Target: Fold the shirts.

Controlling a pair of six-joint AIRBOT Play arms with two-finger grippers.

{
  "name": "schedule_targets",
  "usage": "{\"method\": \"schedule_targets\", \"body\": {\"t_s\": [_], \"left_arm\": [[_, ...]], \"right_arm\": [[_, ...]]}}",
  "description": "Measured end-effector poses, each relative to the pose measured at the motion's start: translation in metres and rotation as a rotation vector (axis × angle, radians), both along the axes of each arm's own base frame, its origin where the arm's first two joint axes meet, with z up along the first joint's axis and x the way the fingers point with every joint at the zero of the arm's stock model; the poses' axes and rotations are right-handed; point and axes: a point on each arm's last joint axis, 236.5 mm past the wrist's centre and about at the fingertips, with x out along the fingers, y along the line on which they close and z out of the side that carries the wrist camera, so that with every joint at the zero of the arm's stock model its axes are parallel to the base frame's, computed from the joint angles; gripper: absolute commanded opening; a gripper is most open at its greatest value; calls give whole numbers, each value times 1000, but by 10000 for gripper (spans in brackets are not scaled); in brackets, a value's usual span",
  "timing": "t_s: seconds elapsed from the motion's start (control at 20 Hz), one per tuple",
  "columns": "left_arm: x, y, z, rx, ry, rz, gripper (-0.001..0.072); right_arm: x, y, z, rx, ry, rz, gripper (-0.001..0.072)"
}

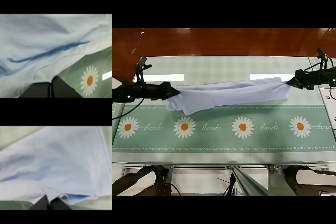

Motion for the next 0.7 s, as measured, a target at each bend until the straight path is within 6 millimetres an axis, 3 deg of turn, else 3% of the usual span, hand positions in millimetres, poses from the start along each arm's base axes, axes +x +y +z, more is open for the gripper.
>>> {"method": "schedule_targets", "body": {"t_s": [0.25, 0.6, 0.65, 0.7], "left_arm": [[42, 4, -16, -24, 22, 30, 26], [91, 12, -63, -55, 103, 71, 27], [93, 12, -71, -61, 121, 77, 38], [95, 12, -80, -64, 140, 81, 123]], "right_arm": [[46, -1, -10, -29, -98, -103, 24], [67, -13, -58, -43, -72, -182, 27], [68, -14, -65, -43, -64, -188, 28], [69, -14, -71, -42, -55, -193, 115]]}}
